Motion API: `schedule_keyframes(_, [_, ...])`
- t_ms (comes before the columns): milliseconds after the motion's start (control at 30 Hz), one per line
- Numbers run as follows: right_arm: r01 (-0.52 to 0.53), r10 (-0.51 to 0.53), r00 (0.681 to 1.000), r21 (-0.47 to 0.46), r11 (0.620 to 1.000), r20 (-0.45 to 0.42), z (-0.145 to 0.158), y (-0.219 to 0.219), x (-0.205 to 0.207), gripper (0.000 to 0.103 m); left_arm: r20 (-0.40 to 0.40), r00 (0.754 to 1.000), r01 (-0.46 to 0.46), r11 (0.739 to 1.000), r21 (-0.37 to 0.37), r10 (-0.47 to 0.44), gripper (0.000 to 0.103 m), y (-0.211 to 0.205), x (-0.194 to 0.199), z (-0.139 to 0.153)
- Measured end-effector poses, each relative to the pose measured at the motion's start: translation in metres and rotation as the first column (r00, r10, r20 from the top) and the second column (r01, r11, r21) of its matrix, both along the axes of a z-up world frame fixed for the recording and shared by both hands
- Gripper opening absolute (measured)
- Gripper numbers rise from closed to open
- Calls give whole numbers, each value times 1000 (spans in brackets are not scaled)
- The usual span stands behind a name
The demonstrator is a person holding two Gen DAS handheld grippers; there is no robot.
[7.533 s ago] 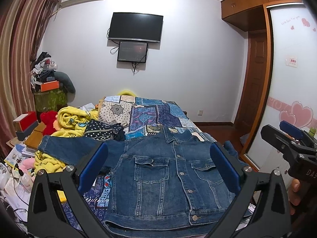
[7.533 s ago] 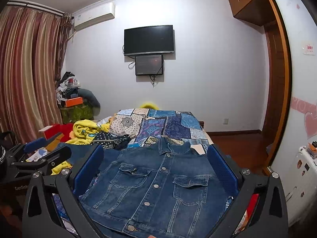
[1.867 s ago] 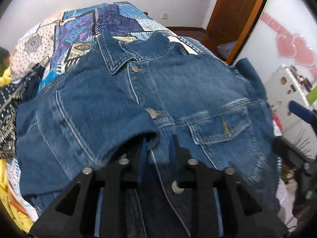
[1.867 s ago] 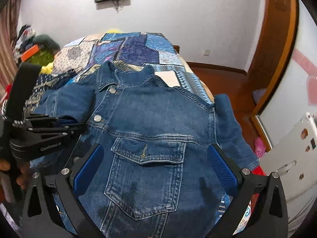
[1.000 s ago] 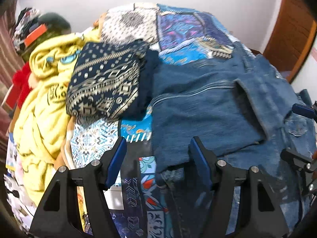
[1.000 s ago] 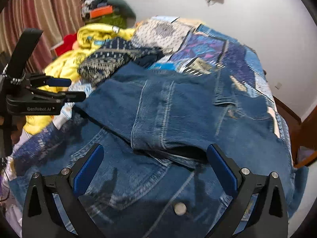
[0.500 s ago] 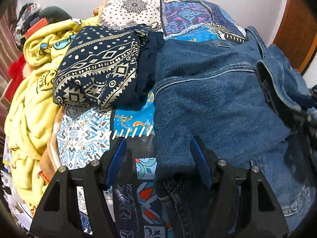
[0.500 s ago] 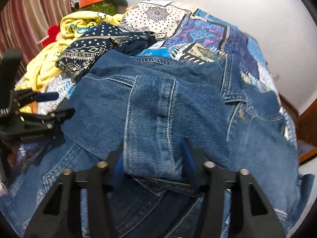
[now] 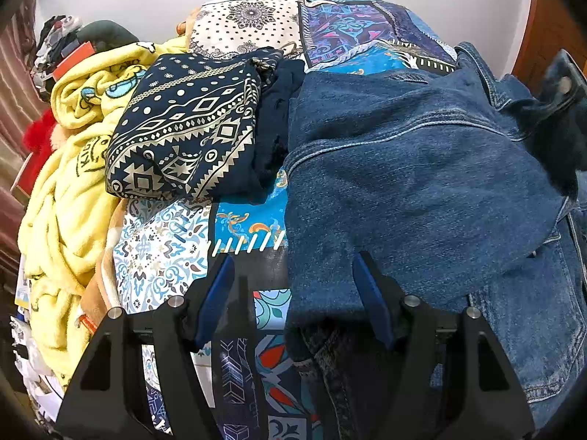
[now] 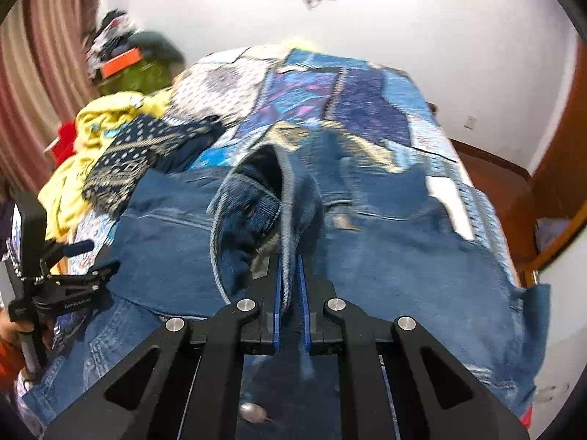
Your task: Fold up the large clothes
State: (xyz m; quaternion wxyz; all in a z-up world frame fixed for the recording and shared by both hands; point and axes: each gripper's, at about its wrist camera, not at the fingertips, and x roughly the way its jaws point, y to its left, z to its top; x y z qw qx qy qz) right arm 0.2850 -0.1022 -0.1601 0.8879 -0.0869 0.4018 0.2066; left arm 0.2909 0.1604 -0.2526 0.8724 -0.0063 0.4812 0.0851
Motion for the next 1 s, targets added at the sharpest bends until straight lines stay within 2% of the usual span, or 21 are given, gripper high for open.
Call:
schedule_keyframes(300, [116, -116, 990, -3, 993, -86, -24, -64, 5, 6, -5, 1000, -1, 999, 43, 1, 67, -4, -1, 1])
schedule_keyframes(400, [164, -167, 980, -30, 986, -106, -34, -82, 9, 6, -7, 1000, 4, 999, 39, -4, 68, -3, 0, 0])
schedule_keyframes(467, [179, -184, 977, -56, 982, -111, -39, -92, 13, 6, -7, 1000, 1, 999, 40, -1, 72, -2, 0, 0])
schedule_keyframes(633, [160, -176, 979, -143, 977, -108, -48, -102, 9, 6, -25, 1000, 2, 1000, 12, -2, 75, 7, 1, 2])
schedule_keyframes(767, [126, -136, 987, -120, 985, -88, -37, -101, 0, 6, -31, 1000, -4, 1000, -3, 4, 75, 10, -1, 16])
schedule_keyframes(867, [106, -113, 989, -84, 991, -92, -28, -96, -2, 7, 17, 1000, 10, 1000, -11, -10, 75, 5, -6, 37])
schedule_keyframes(1000, [94, -97, 981, -25, 995, -167, -29, -90, -1, 7, 77, 995, 62, 998, -25, -60, 75, -12, -10, 64])
